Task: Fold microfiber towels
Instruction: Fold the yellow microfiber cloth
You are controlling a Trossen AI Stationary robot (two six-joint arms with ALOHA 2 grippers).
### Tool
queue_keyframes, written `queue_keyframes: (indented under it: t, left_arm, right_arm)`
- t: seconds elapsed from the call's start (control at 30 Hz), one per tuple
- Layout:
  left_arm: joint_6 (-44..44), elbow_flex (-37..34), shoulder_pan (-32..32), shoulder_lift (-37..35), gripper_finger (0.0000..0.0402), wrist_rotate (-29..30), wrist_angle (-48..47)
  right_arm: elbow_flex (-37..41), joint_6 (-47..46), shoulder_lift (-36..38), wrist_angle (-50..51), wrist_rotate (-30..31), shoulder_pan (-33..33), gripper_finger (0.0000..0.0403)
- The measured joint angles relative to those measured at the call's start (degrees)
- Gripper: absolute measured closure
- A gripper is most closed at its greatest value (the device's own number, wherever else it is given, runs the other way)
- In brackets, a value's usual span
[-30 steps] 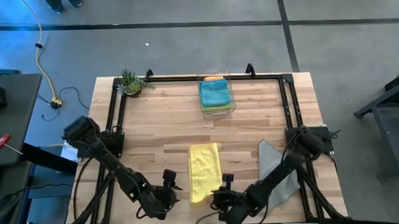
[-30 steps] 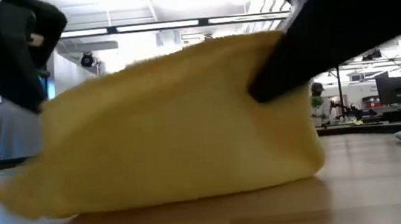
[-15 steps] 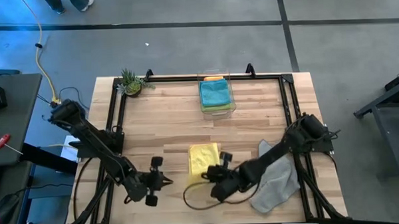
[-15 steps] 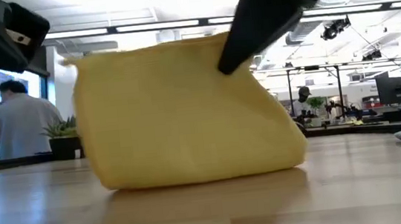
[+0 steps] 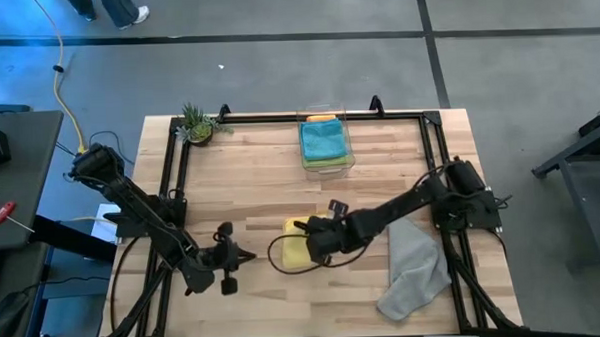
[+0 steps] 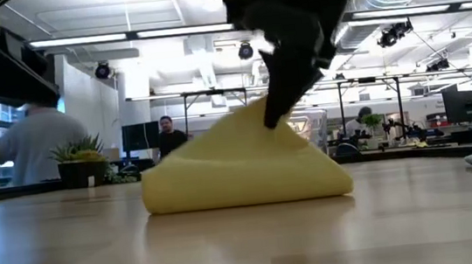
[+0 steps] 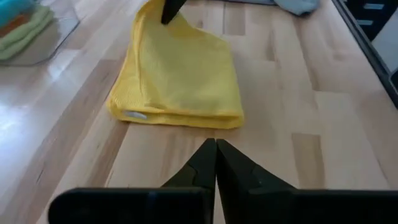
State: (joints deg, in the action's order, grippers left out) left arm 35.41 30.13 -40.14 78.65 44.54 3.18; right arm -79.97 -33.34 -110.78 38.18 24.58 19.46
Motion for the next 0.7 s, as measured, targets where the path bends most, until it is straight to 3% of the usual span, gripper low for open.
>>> queue_keyframes:
  t: [0.37,0.7]
  left_arm:
    - [0.49,-0.20,0.64,0.02,0.0401,3.42,0.08]
    - [-1.80,-0.20,8.62,0.08,0.0401,-2.86,2.57]
  right_arm:
    - [2.50,5.68,-0.02,-4.76,-3.86,-3.15,0.0403]
    - [2.50,10.18,-0.02,-3.57,-3.37,-4.19,0.0403]
